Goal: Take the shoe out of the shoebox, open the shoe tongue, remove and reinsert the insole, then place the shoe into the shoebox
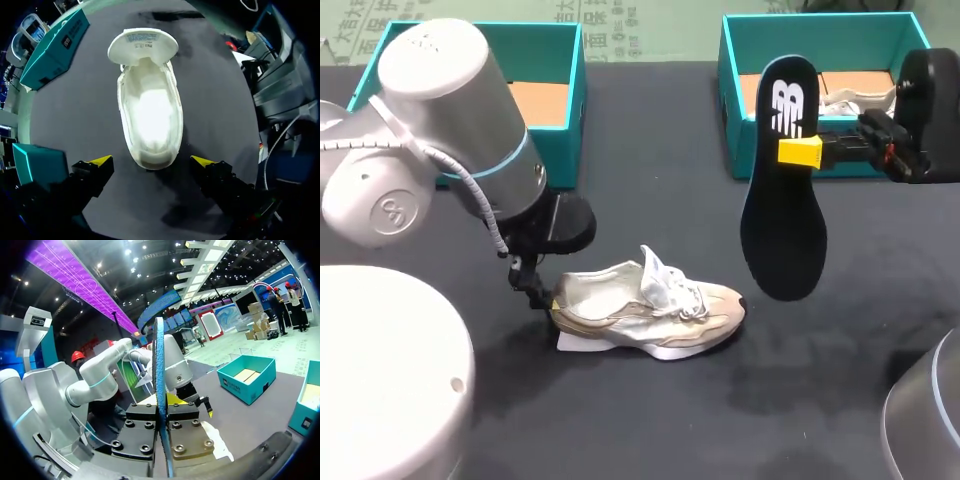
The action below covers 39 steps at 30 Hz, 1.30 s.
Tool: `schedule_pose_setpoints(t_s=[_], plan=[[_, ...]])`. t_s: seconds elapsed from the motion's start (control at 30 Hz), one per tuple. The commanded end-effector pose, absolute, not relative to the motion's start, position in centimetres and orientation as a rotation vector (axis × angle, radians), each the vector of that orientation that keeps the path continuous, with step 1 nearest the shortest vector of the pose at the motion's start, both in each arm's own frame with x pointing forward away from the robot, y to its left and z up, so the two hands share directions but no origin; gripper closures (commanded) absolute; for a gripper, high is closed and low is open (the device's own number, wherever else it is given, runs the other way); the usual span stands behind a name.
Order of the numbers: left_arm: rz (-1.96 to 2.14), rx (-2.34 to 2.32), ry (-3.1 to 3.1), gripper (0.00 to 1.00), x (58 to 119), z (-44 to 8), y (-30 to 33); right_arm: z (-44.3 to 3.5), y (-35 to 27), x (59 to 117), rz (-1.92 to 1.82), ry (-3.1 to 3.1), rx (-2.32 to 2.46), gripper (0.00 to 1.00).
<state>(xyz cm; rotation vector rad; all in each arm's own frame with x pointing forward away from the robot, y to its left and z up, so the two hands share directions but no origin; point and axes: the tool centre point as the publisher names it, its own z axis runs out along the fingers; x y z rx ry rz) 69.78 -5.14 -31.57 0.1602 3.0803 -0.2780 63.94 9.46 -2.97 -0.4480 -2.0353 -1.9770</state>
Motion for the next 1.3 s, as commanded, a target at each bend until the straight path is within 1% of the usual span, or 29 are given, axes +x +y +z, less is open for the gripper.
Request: schedule_pose_setpoints(t_s=[0.03, 0.37, 0.73, 1.3], plan=[[-0.268, 0.16, 3.075, 0.0, 70.5, -30.1, -5.7, -3.0, 9.5, 63.9, -1.975, -2.037, -0.451, 1.0], [-0.252, 0.124, 3.085, 0.0, 72.6, -31.6, -9.9, -3.0, 9.5, 63.9, -1.975, -2.037, -0.451, 1.0], [-0.252, 0.124, 3.085, 0.0, 72.6, -31.6, -9.9, -3.0, 9.5, 63.9, -1.975, -2.037, -0.451, 1.0], [-0.246, 0.111, 3.109, 0.0, 73.3, -36.5, -13.4, -3.0, 9.5, 63.9, -1.975, -2.037, -0.451, 1.0]])
